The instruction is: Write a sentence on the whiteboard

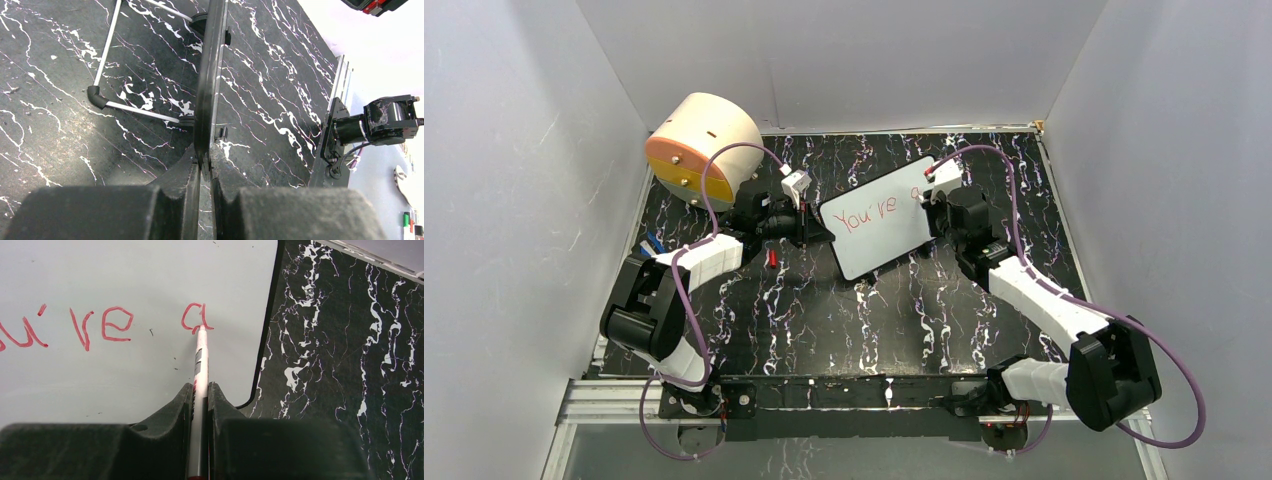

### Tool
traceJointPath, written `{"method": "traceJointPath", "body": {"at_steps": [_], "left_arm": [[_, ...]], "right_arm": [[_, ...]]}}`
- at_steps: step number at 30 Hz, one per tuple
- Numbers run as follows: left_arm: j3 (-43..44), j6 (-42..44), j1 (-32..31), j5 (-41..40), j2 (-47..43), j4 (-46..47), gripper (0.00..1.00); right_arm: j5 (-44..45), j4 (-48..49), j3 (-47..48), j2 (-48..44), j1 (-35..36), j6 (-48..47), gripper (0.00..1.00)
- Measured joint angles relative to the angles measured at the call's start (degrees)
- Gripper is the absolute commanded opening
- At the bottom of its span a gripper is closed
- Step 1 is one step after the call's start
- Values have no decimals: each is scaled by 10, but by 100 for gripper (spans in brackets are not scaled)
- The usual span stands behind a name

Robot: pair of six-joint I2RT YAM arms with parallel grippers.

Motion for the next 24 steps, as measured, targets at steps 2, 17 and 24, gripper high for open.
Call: {"method": "traceJointPath", "body": {"at_steps": [2,17,24], "left_arm": [[0,0,0,0,0,0,0],[3,0,0,-4,-1,-8,0],[3,0,0,-6,-2,-8,0]], "right_arm": [[0,-2,0,-5,0,0,0],[16,-23,-18,-68,67,4,0],[57,-48,-28,-73,141,11,0]]}}
